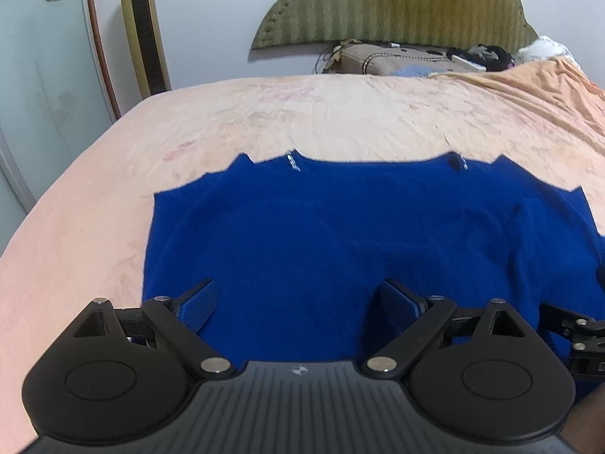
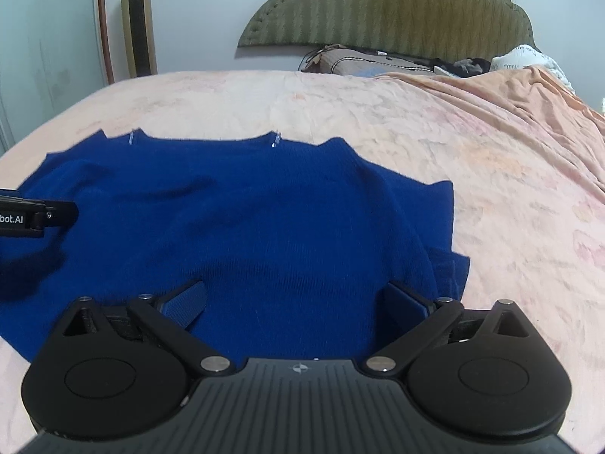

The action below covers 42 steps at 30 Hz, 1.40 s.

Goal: Fold small clothes

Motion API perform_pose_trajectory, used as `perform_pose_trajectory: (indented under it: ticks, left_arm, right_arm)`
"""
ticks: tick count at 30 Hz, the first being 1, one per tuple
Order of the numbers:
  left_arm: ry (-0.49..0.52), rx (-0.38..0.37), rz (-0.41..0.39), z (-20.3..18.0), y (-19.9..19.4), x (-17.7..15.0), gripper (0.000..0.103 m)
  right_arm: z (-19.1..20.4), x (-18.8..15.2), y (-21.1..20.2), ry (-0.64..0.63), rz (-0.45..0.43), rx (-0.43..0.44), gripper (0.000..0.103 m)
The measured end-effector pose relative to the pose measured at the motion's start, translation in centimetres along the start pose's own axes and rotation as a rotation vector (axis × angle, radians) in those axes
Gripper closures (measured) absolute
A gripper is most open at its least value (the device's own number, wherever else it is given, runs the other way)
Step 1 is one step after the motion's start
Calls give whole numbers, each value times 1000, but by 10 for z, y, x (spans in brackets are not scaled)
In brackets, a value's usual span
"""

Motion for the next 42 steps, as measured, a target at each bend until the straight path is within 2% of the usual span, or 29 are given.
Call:
perform_pose_trajectory:
  ticks: [17,24,32,42]
  left_arm:
    - [-1,6,16,-3,2,-13,7]
    - [-18,3,-6,-2,3,-20,3]
    - [-27,19,-89,-3,2,-36,0]
    - [-13,37,-77,-6,-3,-36,0]
  right_arm:
    - [2,-16,1,14,-71,-22,0]
    - [1,-17,1,18,-78,-22,0]
    - [2,-17,1,15,-77,-25,0]
    - [6,-18,-3,13,-77,-47,0]
Point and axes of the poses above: each gripper's, at about its wrist camera, not at the fingertips, and y roughly the way its jaws point, z to its left, x to its top, the point moved 1 cm from there along y, roughly the way its jaws point, and after that the axes turned 1 degree about z, right-handed, at the moved point
